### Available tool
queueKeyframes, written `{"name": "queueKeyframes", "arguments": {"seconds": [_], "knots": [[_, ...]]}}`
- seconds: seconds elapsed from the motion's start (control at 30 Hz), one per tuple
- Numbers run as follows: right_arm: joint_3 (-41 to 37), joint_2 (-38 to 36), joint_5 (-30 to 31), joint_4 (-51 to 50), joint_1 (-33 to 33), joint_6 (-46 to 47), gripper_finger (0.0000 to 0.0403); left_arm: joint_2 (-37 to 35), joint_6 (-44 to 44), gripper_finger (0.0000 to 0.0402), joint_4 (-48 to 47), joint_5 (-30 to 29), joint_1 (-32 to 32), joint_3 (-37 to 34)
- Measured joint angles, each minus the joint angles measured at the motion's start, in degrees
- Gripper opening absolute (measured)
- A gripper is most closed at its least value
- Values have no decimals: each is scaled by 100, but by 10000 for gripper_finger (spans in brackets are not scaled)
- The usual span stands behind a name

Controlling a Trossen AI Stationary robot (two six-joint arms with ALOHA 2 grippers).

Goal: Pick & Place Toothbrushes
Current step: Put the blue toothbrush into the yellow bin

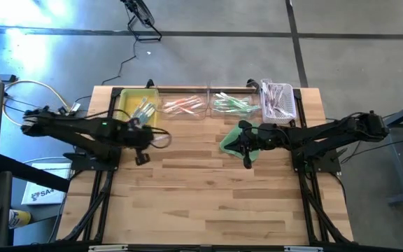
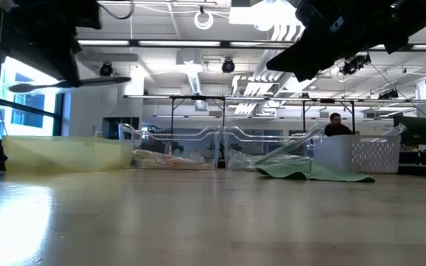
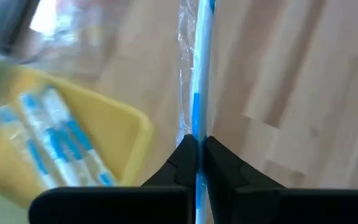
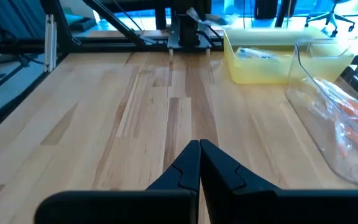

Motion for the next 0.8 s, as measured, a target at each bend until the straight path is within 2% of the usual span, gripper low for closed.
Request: {"name": "queueKeyframes", "arguments": {"seconds": [0.37, 0.57, 0.8], "knots": [[0, 0, -2, 53, 2, -144, 2, -2395, -1205, 7, -199, -2532, 4, -1164], [0, 0, -1, 188, 0, -149, 2, -3035, -1358, 8, -241, -2924, 4, -1408], [0, 0, -2, 339, 1, -273, 2, -3077, -1511, 8, -397, -3353, 4, -1414]]}}
